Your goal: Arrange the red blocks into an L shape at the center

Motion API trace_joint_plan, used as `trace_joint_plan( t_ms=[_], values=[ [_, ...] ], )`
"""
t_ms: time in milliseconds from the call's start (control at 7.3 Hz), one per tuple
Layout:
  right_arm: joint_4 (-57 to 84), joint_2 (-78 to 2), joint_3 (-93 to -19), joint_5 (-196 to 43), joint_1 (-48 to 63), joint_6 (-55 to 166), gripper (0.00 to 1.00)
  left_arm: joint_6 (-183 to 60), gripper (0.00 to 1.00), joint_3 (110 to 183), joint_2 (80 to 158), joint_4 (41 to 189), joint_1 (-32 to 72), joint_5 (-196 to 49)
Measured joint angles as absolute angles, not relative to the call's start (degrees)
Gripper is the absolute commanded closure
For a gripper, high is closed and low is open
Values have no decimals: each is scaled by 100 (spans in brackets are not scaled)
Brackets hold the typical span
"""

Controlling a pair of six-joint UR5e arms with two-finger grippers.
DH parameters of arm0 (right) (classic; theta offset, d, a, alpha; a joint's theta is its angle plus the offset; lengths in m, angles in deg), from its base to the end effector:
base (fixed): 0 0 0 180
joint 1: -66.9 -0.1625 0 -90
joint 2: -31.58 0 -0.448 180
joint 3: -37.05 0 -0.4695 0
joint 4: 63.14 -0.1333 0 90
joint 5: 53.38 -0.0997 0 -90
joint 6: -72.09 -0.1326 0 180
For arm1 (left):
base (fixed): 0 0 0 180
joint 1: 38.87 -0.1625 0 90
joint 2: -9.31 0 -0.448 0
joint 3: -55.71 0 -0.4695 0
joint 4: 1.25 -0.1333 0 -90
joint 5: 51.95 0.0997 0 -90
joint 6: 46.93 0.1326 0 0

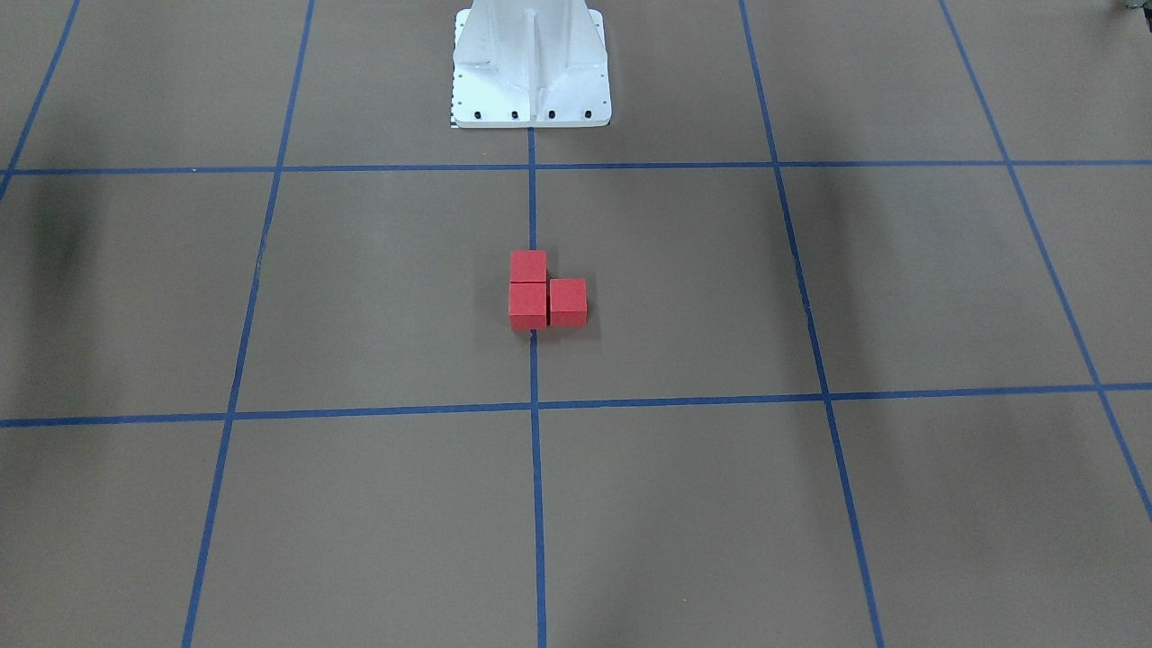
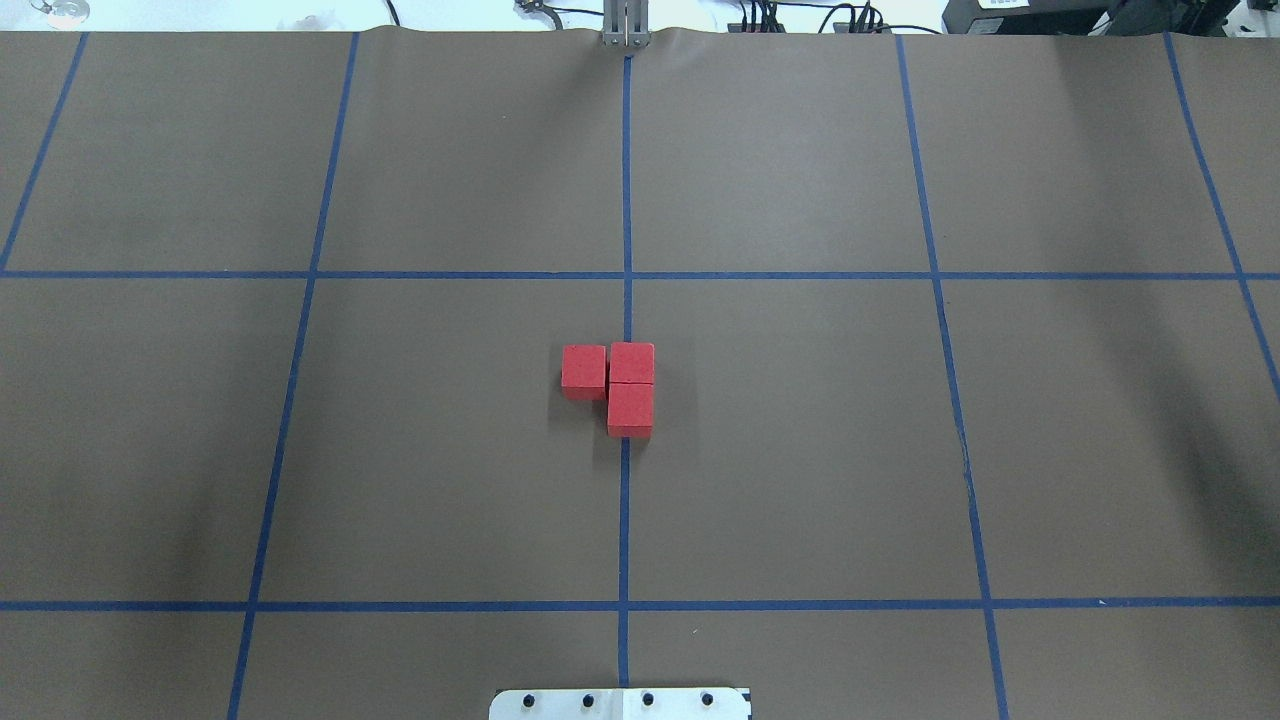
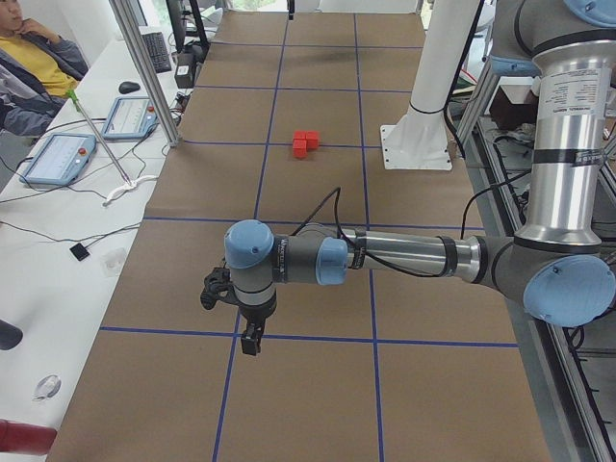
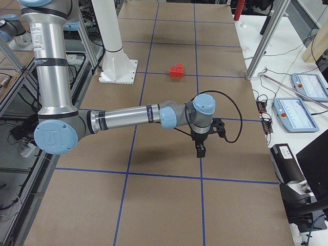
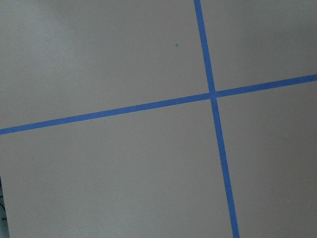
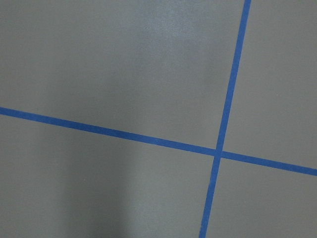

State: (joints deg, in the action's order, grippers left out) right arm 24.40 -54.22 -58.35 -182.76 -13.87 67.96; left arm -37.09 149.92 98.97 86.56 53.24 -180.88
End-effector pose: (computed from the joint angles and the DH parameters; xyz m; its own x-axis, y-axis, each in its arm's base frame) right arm -0.0501 -0.6146 0.6104 0.7511 -0.1846 0.6339 0.1030 0.9811 0.1637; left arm -0.0709 -0.5662 0.6790 0.7729 0.1606 -0.6139 -0.0967 0.9859 0.1362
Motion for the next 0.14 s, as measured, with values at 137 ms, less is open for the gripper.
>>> trace_joint_plan(
  t_ms=[137],
  values=[
    [2440, -5426, -5834, -18276, -1387, 6796, 0, -3709, 0, 14988, 9896, 8656, 5324, -18089]
  ],
)
